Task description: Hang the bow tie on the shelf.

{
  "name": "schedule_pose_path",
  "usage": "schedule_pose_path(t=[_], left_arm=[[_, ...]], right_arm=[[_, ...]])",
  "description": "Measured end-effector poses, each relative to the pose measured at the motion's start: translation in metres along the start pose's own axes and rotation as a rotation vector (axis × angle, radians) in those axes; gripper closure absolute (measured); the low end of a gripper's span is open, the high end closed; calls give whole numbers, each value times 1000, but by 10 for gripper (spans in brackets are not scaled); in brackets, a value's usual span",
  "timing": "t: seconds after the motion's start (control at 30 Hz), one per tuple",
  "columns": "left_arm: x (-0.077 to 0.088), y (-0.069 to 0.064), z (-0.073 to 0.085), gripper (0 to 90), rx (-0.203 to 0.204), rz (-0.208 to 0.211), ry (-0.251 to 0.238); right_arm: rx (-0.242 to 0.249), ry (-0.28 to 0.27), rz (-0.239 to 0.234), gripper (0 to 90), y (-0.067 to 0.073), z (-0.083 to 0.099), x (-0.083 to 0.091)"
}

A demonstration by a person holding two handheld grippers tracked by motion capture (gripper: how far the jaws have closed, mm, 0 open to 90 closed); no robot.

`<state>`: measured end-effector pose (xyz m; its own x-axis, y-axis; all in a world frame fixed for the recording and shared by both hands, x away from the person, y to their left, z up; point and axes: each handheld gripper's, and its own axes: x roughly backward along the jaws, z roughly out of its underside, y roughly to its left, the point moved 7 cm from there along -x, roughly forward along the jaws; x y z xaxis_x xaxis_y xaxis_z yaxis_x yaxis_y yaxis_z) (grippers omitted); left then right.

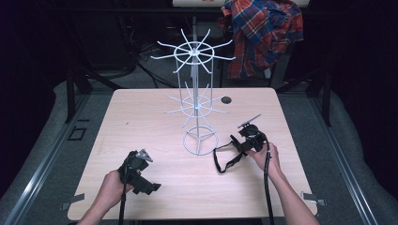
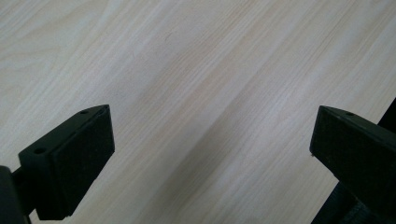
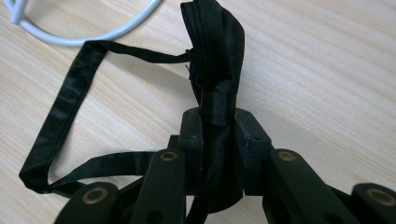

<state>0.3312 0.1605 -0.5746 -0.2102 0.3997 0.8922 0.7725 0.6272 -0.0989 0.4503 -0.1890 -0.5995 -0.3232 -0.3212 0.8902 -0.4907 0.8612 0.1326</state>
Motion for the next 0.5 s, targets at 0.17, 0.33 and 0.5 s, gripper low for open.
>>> schedule_pose_path(t=[0.17, 0.33, 0.5], left_arm=[[0, 0, 0, 0, 0, 0, -2], [0, 0, 0, 0, 0, 0, -3], [0, 0, 0, 0, 0, -1, -2]], right_arm=[[45, -5, 16, 752, -2, -4, 16], [56, -53, 13, 752, 2, -9, 28], [67, -90, 32, 752, 1, -11, 39]])
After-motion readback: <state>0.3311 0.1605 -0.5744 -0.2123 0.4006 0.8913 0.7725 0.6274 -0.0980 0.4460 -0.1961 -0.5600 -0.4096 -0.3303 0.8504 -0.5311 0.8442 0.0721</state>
